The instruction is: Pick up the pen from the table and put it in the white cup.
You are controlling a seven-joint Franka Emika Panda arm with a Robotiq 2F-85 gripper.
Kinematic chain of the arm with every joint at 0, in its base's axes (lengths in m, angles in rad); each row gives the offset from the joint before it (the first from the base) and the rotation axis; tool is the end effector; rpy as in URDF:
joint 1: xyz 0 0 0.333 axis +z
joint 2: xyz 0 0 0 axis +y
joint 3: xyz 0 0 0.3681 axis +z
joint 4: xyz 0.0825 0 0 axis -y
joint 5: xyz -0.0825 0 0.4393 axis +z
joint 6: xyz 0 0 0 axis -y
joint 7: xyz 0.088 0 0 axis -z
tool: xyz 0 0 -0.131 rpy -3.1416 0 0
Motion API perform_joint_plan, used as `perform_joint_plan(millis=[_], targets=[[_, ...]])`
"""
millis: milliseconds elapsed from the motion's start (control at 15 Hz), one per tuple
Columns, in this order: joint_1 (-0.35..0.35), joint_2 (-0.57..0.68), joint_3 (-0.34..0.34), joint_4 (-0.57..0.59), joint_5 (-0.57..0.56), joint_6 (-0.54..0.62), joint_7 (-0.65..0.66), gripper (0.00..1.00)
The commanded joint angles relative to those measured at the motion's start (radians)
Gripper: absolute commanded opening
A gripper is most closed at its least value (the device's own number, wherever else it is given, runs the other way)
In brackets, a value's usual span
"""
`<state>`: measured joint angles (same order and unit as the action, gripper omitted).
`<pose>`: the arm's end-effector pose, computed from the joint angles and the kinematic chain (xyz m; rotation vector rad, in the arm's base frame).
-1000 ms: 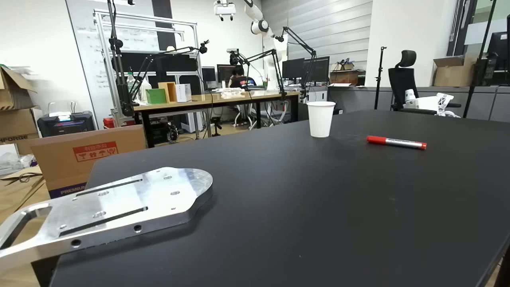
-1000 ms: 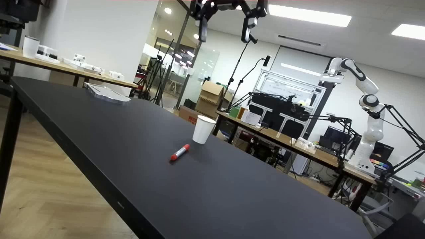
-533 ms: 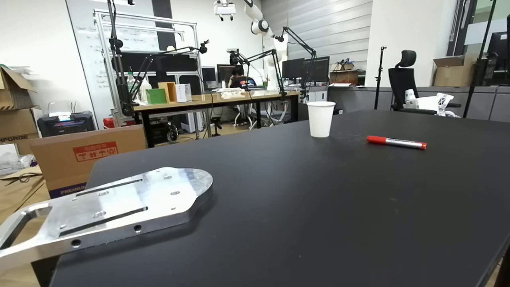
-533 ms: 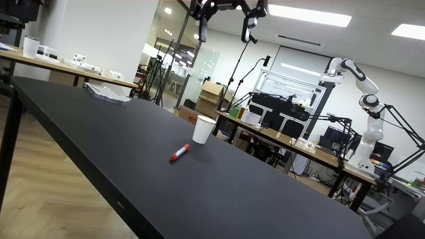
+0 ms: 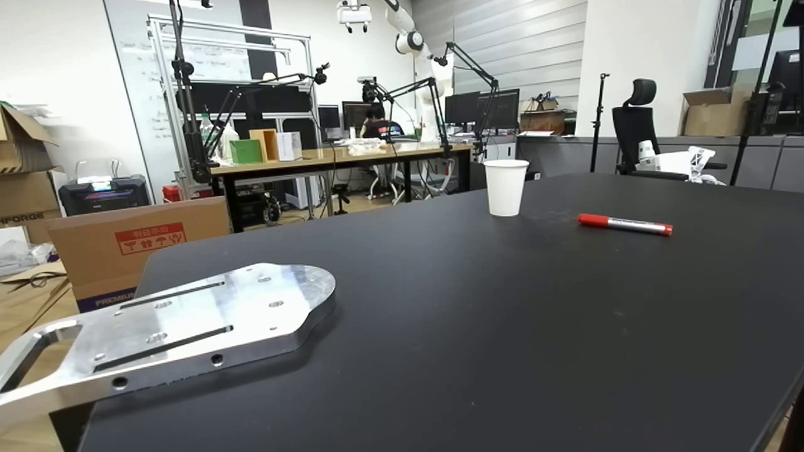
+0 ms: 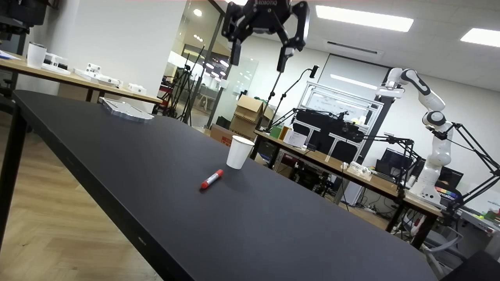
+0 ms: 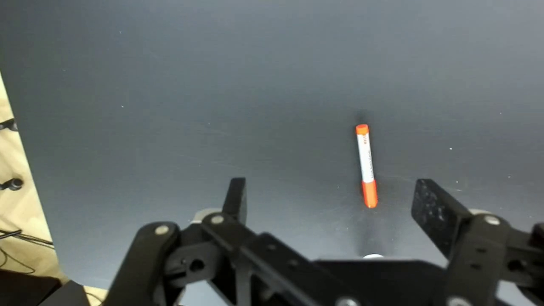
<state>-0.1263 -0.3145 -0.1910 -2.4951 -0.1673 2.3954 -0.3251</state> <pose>0.4609 -0.1559 0.4127 2.9938 0.1823 0.2716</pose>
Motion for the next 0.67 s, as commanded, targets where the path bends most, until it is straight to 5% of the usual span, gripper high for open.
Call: perform_joint_plan(millis=[0,333,467,600], targets=[[0.051,0.219,-0.024,0.115,0.096,0.087,-0.122,1.0],[0.065,0.46,0.052,0.267,0.306,0.079,-0.4,1.0],[0.054,0.525,0.091,0.326,0.282,0.06,-0.36,1.0],[0.036,0.491,0.109,0.266,0.272,0.099,-0.359,1.0]])
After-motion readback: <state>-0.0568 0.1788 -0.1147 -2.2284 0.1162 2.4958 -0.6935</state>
